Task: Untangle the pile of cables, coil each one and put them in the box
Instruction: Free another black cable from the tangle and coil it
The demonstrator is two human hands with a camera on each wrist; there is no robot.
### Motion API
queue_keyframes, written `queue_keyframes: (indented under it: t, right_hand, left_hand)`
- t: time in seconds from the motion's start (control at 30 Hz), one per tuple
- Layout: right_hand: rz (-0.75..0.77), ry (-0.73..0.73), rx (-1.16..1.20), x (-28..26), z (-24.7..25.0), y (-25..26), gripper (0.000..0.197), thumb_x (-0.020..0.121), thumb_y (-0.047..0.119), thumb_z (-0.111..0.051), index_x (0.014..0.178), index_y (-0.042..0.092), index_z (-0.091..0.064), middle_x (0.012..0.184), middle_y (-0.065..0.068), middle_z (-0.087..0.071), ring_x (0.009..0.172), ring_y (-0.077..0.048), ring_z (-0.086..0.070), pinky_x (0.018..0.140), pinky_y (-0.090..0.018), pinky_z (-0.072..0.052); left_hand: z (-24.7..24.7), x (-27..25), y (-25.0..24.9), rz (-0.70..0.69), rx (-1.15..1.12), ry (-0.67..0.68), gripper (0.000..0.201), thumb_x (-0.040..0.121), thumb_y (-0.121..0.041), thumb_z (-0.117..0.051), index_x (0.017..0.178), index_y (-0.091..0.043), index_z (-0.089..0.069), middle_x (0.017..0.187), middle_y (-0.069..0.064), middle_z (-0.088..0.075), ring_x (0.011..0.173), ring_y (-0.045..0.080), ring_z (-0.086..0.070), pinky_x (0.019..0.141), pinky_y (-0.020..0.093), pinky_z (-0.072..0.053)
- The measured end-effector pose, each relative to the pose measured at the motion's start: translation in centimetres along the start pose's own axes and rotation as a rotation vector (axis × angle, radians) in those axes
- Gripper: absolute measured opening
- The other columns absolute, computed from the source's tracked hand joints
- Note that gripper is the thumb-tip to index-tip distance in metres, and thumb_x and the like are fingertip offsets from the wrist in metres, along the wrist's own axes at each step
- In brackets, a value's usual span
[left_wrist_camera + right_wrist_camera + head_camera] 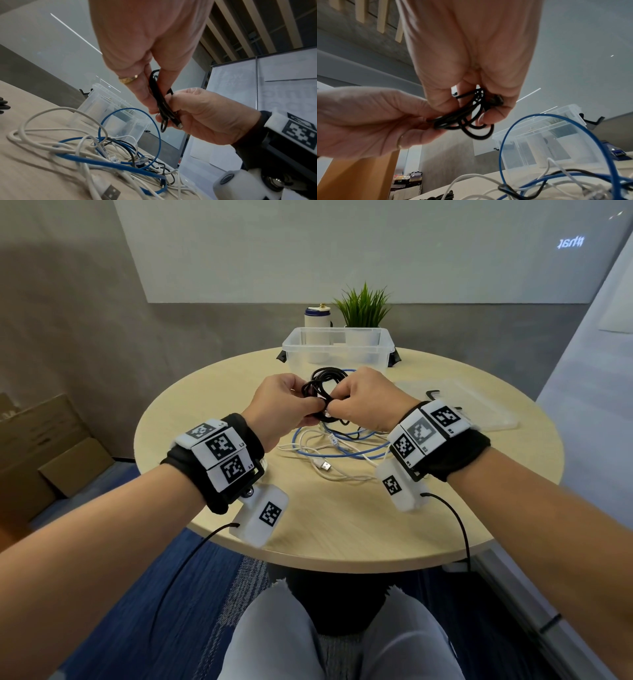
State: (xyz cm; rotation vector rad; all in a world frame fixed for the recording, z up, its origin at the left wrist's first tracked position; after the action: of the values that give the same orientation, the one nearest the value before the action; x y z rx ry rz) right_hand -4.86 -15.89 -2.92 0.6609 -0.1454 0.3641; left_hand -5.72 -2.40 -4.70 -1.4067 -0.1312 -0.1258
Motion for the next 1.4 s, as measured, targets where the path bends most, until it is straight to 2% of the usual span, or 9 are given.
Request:
queue_keyframes:
  t: [0.27,0.47,0.7,0.83,0.97,1.07,1.13,1.3,1.4]
  right_hand:
    - [0.064,0.09,-0.047,0.1,0.8,0.5,0.016,0.094,0.02,-0.056,0.087,0.017,-0.07,0.06,0.004,-0.049,0.051,-0.007,-0.039,0.045,-0.013,-0.032]
    - [0.06,0.1,-0.034,0.3,0.5,-0.2,0.017,0.093,0.025,-0.059,0.093,0.011,-0.07,0.078,-0.002,-0.062,0.072,-0.014,-0.053,0.068,-0.026,-0.044]
    - [0.111,0.172,-0.036,-0.1,-0.5,0.2,0.021,0.095,0.028,-0.054,0.074,0.026,-0.056,0.068,0.007,-0.053,0.063,-0.009,-0.048,0.058,-0.022,-0.035]
    - [0.07,0.199,0.122,-0.4,-0.1,0.4,0.023,0.096,0.013,-0.046,0.103,0.004,-0.065,0.081,0.001,-0.055,0.07,-0.011,-0.048,0.061,-0.023,-0.039]
    - [0.008,0.102,0.362,-0.8,0.5,0.0,0.025,0.102,0.022,-0.037,0.1,0.011,-0.06,0.073,0.006,-0.053,0.056,-0.002,-0.046,0.049,-0.009,-0.036]
    - [0.101,0.125,0.347,-0.8,0.5,0.2,0.029,0.101,0.017,-0.043,0.104,0.0,-0.065,0.084,-0.004,-0.066,0.065,0.005,-0.056,0.064,-0.008,-0.043]
    - [0.136,0.108,0.262,-0.3,0.6,0.1,0.027,0.099,0.02,-0.048,0.099,0.004,-0.07,0.091,-0.013,-0.069,0.08,-0.009,-0.057,0.079,-0.027,-0.045]
    - [0.099,0.074,-0.016,0.2,0.7,-0.1,0.027,0.097,0.026,-0.052,0.085,0.011,-0.071,0.063,0.006,-0.054,0.06,-0.007,-0.046,0.054,-0.014,-0.033]
    - [0.086,0.048,-0.122,0.2,0.2,-0.1,0.023,0.096,0.027,-0.053,0.077,0.019,-0.064,0.069,0.003,-0.056,0.07,-0.014,-0.05,0.056,-0.019,-0.033]
  left_hand:
    - [0.7,0.5,0.0,-0.007,-0.026,0.045,0.025,0.087,0.004,-0.059,0.09,-0.018,-0.047,0.081,0.007,-0.065,0.073,0.016,-0.061,0.069,0.024,-0.045]
    - [-0.1,-0.4,-0.2,0.104,-0.148,0.258,0.014,0.091,-0.005,-0.056,0.085,-0.017,-0.059,0.087,0.0,-0.065,0.081,0.01,-0.058,0.075,0.025,-0.038]
    - [-0.1,-0.8,0.3,0.232,-0.182,0.396,0.012,0.092,-0.016,-0.054,0.083,-0.019,-0.062,0.082,-0.005,-0.067,0.08,0.008,-0.058,0.083,0.03,-0.037]
    - [0.4,-0.6,0.1,0.236,-0.223,0.339,0.019,0.096,-0.019,-0.048,0.08,-0.022,-0.058,0.073,-0.01,-0.064,0.071,0.004,-0.059,0.08,0.031,-0.035]
    - [0.4,-0.6,-0.3,0.232,-0.224,0.345,0.021,0.097,-0.022,-0.048,0.079,-0.023,-0.058,0.077,-0.01,-0.064,0.07,0.002,-0.061,0.078,0.031,-0.035]
    - [0.3,-0.8,-0.3,0.234,-0.182,0.376,0.019,0.096,-0.024,-0.048,0.08,-0.023,-0.059,0.09,-0.007,-0.065,0.079,0.003,-0.06,0.078,0.031,-0.035]
    - [0.3,-0.9,-0.1,0.244,-0.159,0.39,0.018,0.095,-0.026,-0.049,0.081,-0.023,-0.061,0.094,-0.005,-0.066,0.084,0.005,-0.058,0.079,0.032,-0.034]
    - [0.2,-0.9,0.6,0.275,-0.151,0.355,0.015,0.094,-0.027,-0.052,0.082,-0.025,-0.062,0.094,-0.008,-0.064,0.093,0.01,-0.053,0.079,0.033,-0.034]
    - [-0.1,-0.9,0.4,0.28,-0.151,0.343,0.016,0.095,-0.028,-0.051,0.081,-0.026,-0.06,0.09,-0.01,-0.063,0.092,0.01,-0.051,0.079,0.032,-0.032]
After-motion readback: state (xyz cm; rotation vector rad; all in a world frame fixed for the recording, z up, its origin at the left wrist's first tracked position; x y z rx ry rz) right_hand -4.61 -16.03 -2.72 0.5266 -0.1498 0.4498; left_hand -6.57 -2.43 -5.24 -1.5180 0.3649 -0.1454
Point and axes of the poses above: each hand's wrist, its own x-axis towards the middle knuckle, its own z-axis out of the back of the hand, y = z × x, the point moved 5 cm from there along x, towards the middle knuckle
